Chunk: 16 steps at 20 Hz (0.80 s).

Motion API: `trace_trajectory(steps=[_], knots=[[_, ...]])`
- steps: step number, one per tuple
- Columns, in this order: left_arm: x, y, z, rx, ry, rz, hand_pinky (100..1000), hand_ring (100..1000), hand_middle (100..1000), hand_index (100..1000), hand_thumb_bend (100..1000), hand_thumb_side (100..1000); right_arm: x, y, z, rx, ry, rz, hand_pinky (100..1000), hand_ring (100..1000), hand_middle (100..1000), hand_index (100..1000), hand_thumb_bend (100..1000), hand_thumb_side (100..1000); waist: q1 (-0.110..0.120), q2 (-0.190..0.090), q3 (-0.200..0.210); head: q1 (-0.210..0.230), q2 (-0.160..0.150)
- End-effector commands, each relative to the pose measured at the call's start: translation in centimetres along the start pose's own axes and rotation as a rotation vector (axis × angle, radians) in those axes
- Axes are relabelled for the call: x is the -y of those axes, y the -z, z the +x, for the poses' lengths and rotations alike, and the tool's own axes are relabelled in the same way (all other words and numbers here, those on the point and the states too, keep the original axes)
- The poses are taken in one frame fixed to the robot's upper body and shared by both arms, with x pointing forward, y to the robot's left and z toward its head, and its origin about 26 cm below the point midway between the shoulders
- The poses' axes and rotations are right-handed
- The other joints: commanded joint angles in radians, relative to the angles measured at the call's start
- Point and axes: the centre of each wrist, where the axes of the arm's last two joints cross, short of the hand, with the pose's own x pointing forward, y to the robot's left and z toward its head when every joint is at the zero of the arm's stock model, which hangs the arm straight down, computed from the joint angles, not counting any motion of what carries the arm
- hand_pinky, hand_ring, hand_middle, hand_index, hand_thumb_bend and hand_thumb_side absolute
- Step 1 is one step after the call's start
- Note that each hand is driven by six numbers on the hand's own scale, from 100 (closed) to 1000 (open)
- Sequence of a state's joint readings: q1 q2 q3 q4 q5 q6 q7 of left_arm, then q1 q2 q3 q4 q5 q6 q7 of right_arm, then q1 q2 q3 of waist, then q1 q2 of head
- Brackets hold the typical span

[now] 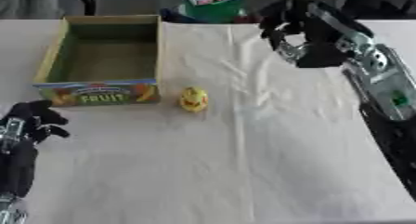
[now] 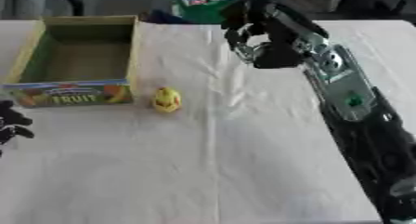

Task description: Pick up objects on the table and place them in the box.

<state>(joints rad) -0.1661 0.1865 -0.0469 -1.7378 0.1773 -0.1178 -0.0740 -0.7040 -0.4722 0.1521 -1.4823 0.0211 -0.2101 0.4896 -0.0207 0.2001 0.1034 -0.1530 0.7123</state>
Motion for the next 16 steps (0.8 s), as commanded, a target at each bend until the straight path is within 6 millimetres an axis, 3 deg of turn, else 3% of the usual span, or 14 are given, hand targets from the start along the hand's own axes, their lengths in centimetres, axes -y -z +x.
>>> trace_trajectory(steps=[1, 9, 16], knots=[[-0.3, 0.3, 0.7, 0.022, 0.016, -0.020, 485, 573, 515, 700, 100, 767, 0.5, 2.0, -0.1, 0.006, -0.073, 0.095, 499, 700, 719, 835, 100, 204, 0.003, -0.018, 0.003, -0.008, 0.005], [-0.1, 0.3, 0.7, 0.022, 0.011, -0.030, 484, 573, 515, 700, 100, 766, -1.6, 6.2, -1.9, 0.022, -0.154, 0.302, 661, 814, 827, 890, 100, 207, 0.006, -0.020, 0.022, -0.025, 0.004], [0.0, 0.3, 0.7, 0.021, 0.007, -0.036, 485, 572, 515, 700, 100, 768, -3.6, 7.2, -3.8, 0.035, -0.238, 0.409, 743, 857, 864, 910, 100, 223, 0.006, -0.020, 0.027, -0.033, 0.001]])
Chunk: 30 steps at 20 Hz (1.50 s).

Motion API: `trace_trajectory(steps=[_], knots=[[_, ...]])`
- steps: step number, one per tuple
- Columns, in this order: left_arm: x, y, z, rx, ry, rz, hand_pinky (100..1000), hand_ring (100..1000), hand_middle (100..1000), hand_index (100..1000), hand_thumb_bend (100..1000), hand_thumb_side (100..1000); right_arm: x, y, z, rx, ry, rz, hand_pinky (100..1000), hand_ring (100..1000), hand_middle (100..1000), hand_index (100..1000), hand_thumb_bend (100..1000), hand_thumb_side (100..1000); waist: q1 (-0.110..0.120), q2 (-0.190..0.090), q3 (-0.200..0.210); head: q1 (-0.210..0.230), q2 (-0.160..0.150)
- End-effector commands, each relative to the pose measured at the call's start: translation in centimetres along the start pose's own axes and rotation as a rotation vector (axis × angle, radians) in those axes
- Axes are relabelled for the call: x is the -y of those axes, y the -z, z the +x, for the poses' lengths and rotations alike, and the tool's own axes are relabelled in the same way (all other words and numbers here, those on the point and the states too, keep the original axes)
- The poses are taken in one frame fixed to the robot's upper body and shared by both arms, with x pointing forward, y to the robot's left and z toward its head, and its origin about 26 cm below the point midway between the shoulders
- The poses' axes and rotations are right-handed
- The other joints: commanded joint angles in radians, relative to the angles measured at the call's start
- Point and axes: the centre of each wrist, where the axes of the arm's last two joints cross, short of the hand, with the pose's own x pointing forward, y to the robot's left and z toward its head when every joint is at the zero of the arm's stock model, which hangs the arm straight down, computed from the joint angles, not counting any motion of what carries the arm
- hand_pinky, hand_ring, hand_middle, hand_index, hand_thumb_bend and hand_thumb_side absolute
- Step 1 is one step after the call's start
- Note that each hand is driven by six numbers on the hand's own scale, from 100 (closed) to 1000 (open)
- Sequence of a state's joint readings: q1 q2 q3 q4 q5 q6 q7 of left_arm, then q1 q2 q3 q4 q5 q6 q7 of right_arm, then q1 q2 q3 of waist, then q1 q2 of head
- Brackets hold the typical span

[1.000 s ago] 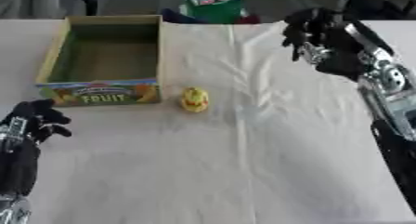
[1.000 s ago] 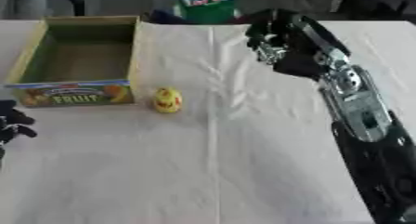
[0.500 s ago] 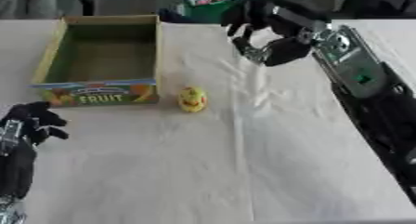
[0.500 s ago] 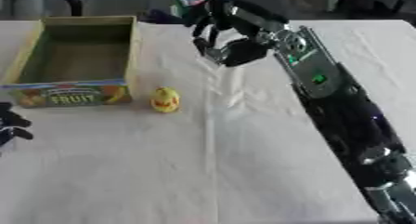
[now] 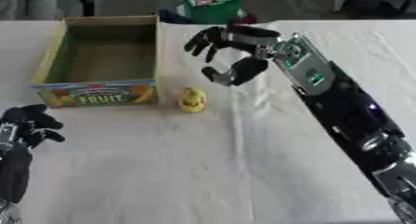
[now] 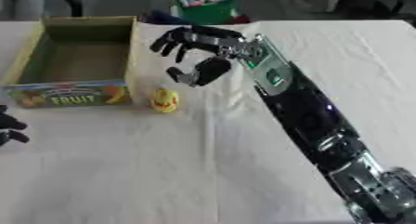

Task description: Pick up objects on the table and place them in the box.

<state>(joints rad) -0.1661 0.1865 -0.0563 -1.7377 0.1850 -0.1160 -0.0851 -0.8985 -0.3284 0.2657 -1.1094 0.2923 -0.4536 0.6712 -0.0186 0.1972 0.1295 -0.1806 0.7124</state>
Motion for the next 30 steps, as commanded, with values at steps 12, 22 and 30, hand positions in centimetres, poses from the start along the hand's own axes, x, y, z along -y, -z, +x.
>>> trace_trajectory(steps=[12, 22, 30], knots=[[-0.1, 0.4, 0.7, 0.025, 0.016, -0.021, 485, 572, 515, 700, 100, 770, -1.4, 2.2, -0.6, -0.041, -0.189, 0.105, 916, 955, 907, 927, 100, 253, 0.002, -0.014, 0.007, -0.012, -0.003], [-0.1, 0.4, 0.8, 0.028, 0.016, -0.024, 485, 572, 515, 700, 100, 768, -3.3, 2.8, -1.2, -0.090, -0.292, 0.175, 946, 956, 916, 936, 100, 278, 0.003, -0.013, 0.011, -0.012, -0.007], [-0.1, 0.5, 0.8, 0.029, 0.016, -0.024, 485, 571, 515, 700, 100, 767, -3.9, 2.8, -1.5, -0.118, -0.386, 0.167, 784, 785, 822, 901, 100, 305, 0.002, -0.013, 0.012, -0.011, -0.010]])
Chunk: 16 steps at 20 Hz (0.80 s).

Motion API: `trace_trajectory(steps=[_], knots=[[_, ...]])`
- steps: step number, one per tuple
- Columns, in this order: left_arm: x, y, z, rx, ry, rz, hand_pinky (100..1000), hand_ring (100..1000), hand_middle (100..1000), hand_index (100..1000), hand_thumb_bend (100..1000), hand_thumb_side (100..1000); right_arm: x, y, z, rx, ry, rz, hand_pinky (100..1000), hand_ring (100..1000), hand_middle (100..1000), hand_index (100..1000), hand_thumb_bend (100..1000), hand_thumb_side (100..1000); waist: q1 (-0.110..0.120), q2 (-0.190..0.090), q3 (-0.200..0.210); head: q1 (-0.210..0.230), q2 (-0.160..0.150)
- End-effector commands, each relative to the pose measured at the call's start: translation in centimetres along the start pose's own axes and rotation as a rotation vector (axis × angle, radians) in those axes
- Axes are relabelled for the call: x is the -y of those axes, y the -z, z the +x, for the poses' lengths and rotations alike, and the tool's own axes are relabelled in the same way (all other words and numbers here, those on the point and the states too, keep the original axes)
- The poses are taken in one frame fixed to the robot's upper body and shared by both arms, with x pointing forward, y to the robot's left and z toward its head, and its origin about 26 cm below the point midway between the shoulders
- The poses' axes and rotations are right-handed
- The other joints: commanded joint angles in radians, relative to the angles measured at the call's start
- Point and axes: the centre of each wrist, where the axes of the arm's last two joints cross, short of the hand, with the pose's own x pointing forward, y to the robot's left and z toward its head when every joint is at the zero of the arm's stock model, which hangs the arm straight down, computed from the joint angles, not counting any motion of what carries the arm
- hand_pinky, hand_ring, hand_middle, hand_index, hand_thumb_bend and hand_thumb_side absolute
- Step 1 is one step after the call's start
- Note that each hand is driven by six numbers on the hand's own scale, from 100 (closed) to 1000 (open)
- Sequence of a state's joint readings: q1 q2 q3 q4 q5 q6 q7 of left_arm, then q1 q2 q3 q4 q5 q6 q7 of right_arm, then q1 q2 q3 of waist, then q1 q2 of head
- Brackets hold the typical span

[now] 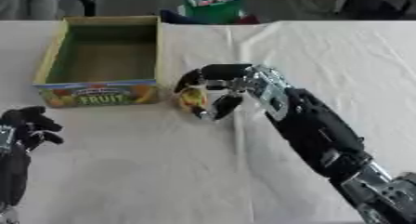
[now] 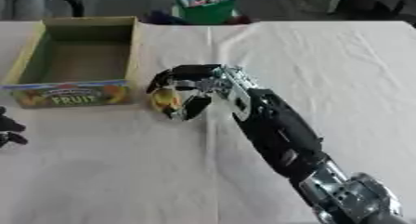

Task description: Pick up objects on the table and place them in the box.

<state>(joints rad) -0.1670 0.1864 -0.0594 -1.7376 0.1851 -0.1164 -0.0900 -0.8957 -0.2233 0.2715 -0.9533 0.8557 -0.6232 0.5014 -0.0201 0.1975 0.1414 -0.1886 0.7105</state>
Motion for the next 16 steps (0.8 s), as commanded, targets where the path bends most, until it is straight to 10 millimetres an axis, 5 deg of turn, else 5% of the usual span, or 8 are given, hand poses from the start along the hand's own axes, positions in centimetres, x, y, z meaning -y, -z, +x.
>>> trace_trajectory(steps=[1, 6, 9, 16], knots=[[-0.2, 0.4, 0.8, 0.028, 0.017, -0.016, 485, 571, 514, 700, 100, 767, 0.8, -0.1, -0.1, -0.010, -0.058, -0.023, 736, 715, 804, 893, 100, 298, 0.004, -0.013, 0.000, -0.003, -0.009], [-0.2, 0.5, 0.8, 0.029, 0.017, -0.016, 485, 571, 514, 700, 100, 767, 0.5, -0.1, -0.3, -0.033, -0.103, -0.073, 612, 462, 738, 843, 100, 247, 0.006, -0.013, 0.002, -0.003, -0.011], [-0.2, 0.4, 0.8, 0.029, 0.016, -0.014, 485, 571, 514, 700, 100, 766, 0.5, -0.2, -0.4, -0.036, -0.123, -0.123, 503, 322, 621, 783, 100, 210, 0.006, -0.014, 0.001, -0.001, -0.011], [-0.3, 0.4, 0.8, 0.028, 0.016, -0.010, 485, 571, 514, 700, 100, 763, 3.1, -1.3, -0.6, 0.010, -0.149, -0.328, 389, 203, 524, 728, 100, 198, 0.004, -0.021, -0.004, 0.004, -0.013]])
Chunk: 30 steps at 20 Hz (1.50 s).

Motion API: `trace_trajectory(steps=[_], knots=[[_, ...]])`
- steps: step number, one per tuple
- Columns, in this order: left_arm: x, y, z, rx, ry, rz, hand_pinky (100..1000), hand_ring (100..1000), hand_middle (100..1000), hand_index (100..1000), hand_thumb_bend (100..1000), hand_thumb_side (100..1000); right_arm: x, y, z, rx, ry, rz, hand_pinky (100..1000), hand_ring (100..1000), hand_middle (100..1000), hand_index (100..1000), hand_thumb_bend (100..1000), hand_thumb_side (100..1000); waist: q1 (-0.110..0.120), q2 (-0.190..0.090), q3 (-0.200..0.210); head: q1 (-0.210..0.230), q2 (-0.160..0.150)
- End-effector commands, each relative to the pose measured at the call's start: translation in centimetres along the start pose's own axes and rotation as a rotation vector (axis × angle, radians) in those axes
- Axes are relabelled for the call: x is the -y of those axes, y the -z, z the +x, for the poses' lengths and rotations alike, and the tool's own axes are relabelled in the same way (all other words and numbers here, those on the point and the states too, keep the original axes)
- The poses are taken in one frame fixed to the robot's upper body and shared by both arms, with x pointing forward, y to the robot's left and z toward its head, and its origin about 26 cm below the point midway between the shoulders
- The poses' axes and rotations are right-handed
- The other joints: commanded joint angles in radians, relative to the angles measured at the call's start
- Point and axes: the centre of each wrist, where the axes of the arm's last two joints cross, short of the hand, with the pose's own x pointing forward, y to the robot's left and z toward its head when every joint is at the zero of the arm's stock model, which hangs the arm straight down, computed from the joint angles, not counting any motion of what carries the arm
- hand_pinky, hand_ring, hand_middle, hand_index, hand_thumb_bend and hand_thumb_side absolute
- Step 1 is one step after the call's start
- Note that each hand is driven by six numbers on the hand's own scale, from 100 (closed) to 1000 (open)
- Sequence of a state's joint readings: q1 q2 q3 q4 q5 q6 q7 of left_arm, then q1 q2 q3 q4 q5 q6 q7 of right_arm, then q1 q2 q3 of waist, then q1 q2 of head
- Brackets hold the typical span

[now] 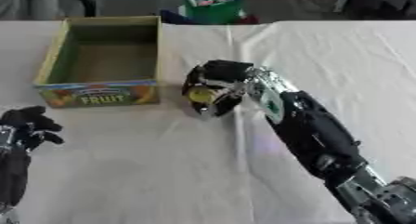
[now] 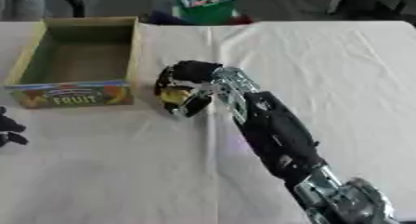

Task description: Pick up objects on the table and place them in the box.

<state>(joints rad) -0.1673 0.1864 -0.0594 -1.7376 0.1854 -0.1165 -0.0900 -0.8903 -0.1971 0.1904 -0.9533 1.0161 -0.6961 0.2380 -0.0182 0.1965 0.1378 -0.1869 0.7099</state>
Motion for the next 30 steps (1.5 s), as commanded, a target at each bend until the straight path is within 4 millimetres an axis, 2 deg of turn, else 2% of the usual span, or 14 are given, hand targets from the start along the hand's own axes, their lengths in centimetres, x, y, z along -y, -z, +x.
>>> trace_trajectory(steps=[1, 6, 9, 13, 20, 27, 30], knots=[[-0.3, 0.4, 0.8, 0.027, 0.017, -0.009, 485, 571, 514, 699, 100, 763, 3.6, -0.4, -0.5, 0.022, -0.060, -0.125, 386, 202, 522, 728, 100, 198, 0.002, -0.022, -0.001, 0.003, -0.013], [-0.3, 0.3, 0.8, 0.024, 0.016, -0.010, 485, 570, 514, 699, 100, 761, 6.6, -0.4, -0.6, 0.041, -0.103, -0.260, 380, 199, 521, 730, 100, 191, -0.001, -0.030, 0.003, 0.005, -0.013], [-0.2, 0.2, 0.7, 0.019, 0.014, -0.015, 485, 570, 514, 699, 100, 760, 7.8, 0.1, -0.7, 0.038, -0.110, -0.325, 375, 198, 520, 730, 100, 176, -0.002, -0.037, 0.012, 0.003, -0.013], [0.0, 0.4, 0.7, 0.022, 0.009, -0.030, 485, 570, 514, 699, 100, 757, 8.6, 1.1, -0.9, 0.029, -0.099, -0.363, 369, 195, 519, 729, 100, 211, -0.003, -0.038, 0.038, -0.006, -0.019], [0.8, 1.3, 1.3, 0.049, -0.008, -0.073, 485, 570, 514, 699, 100, 749, 8.4, 2.7, -1.1, -0.009, -0.063, -0.344, 366, 195, 520, 732, 100, 221, -0.007, -0.027, 0.132, -0.045, -0.042], [2.0, 2.5, 2.2, 0.091, -0.036, -0.140, 485, 570, 514, 699, 100, 742, 8.0, 3.3, -1.6, -0.070, -0.066, -0.311, 379, 210, 534, 740, 100, 213, -0.016, -0.007, 0.247, -0.109, -0.069], [2.6, 3.1, 2.6, 0.110, -0.050, -0.170, 485, 570, 514, 699, 100, 741, 7.7, 3.2, -2.0, -0.107, -0.076, -0.287, 412, 270, 574, 757, 100, 204, -0.023, 0.002, 0.297, -0.141, -0.083]])
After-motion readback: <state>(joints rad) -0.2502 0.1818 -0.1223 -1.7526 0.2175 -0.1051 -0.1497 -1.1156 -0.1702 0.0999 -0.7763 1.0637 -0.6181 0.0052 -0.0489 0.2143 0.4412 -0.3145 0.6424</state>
